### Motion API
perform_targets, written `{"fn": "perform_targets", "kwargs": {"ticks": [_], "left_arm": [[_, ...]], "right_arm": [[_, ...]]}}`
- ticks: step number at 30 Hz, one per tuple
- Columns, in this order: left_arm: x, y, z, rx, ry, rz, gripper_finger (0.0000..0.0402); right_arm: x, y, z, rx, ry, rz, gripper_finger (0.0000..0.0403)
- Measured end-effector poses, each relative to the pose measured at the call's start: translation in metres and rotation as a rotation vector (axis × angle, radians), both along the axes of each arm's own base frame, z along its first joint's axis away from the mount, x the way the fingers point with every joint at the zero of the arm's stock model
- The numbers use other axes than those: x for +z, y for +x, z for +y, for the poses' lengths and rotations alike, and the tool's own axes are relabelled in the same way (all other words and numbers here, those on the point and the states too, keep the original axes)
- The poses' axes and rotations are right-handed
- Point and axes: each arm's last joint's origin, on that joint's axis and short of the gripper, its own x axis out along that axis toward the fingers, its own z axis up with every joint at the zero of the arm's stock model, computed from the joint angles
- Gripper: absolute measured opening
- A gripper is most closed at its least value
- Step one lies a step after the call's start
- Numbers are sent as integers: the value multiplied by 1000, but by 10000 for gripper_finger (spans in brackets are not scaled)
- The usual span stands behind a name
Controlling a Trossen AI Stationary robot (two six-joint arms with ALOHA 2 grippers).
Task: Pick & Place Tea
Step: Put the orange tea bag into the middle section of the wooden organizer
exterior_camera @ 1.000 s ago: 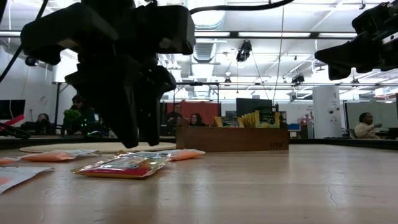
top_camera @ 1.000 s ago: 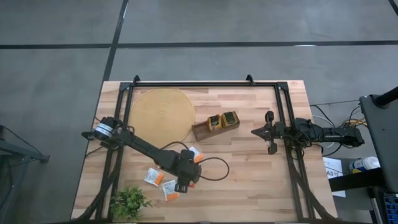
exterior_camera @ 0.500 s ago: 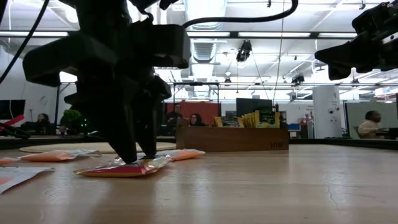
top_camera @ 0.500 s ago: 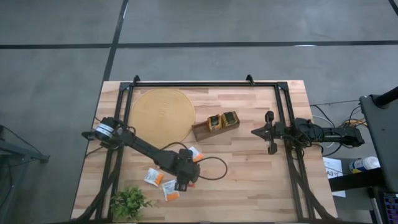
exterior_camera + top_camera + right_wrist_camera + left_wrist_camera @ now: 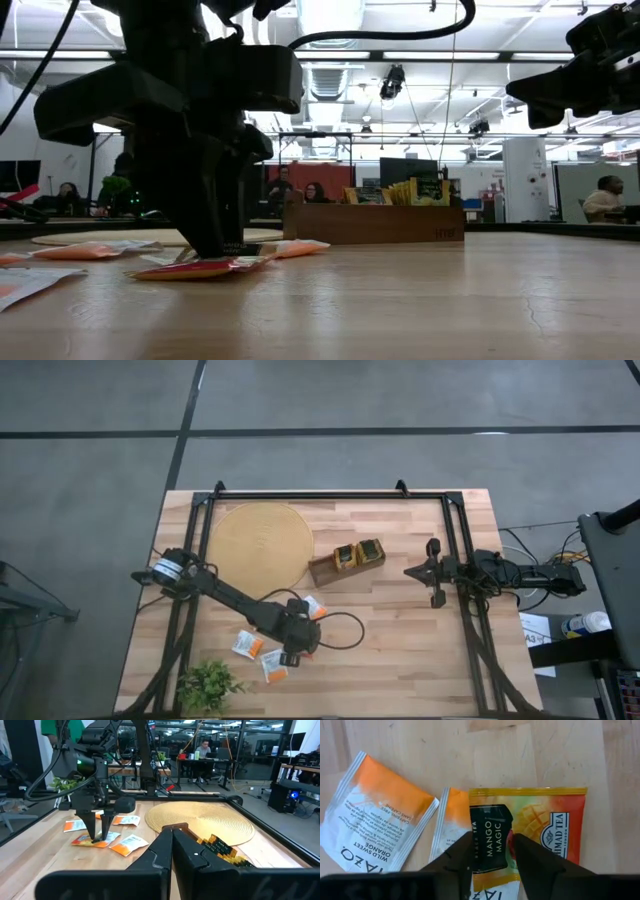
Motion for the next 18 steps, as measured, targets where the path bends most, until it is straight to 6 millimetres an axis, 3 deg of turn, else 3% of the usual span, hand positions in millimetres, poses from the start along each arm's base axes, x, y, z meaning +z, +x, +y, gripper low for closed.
{"fn": "perform_targets", "kwargs": {"ticks": [15,18], "left_arm": [[3,-2,1,-4,-1,5,9],[10,-3,1,-7,22,20,2]], "right_arm": [[0,0,0,0,0,0,9],[0,0,0,0,0,0,9]]}}
